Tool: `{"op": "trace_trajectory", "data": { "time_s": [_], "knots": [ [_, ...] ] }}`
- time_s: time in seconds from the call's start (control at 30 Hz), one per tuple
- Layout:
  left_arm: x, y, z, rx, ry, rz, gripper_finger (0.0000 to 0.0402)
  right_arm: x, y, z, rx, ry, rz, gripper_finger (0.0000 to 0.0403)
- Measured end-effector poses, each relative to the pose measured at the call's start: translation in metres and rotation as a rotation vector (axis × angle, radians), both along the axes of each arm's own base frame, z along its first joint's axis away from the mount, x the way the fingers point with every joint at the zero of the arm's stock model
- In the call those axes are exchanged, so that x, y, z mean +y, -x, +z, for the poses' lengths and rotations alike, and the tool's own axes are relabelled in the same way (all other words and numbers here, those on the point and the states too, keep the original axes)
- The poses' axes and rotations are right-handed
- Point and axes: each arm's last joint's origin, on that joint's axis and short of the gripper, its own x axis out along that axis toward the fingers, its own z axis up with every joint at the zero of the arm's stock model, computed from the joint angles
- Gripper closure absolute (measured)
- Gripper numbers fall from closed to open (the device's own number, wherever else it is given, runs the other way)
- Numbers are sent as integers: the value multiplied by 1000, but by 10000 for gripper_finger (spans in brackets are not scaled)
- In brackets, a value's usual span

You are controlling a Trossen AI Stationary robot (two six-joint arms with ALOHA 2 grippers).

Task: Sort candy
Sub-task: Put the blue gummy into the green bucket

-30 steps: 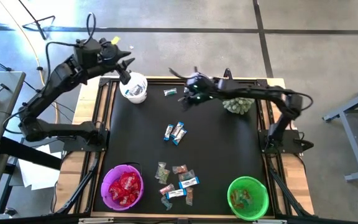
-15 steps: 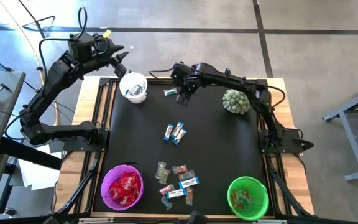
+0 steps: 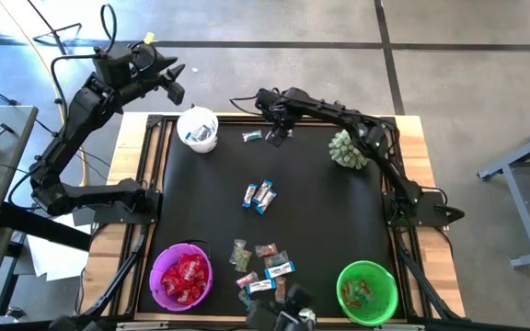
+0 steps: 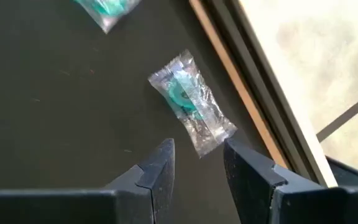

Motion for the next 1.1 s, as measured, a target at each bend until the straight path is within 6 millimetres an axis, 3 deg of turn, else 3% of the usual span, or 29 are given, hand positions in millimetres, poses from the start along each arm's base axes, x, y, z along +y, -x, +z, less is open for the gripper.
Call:
{"op": "trace_trajectory", "data": {
  "time_s": [0.17, 0.43, 0.73, 1.1],
  "knots": [
    [1, 0, 2, -11, -25, 0, 288, -7, -3, -18, 44, 18, 30, 269],
    [1, 0, 2, 5, -35, -3, 288, -12, -10, -17, 26, 115, 126, 269],
    [1, 0, 2, 5, -34, -2, 288, -13, -7, -23, 12, 25, 96, 269],
    [0, -1, 2, 5, -32, -6, 288, -35, 2, -44, -32, -92, 67, 269]
  ]
}}
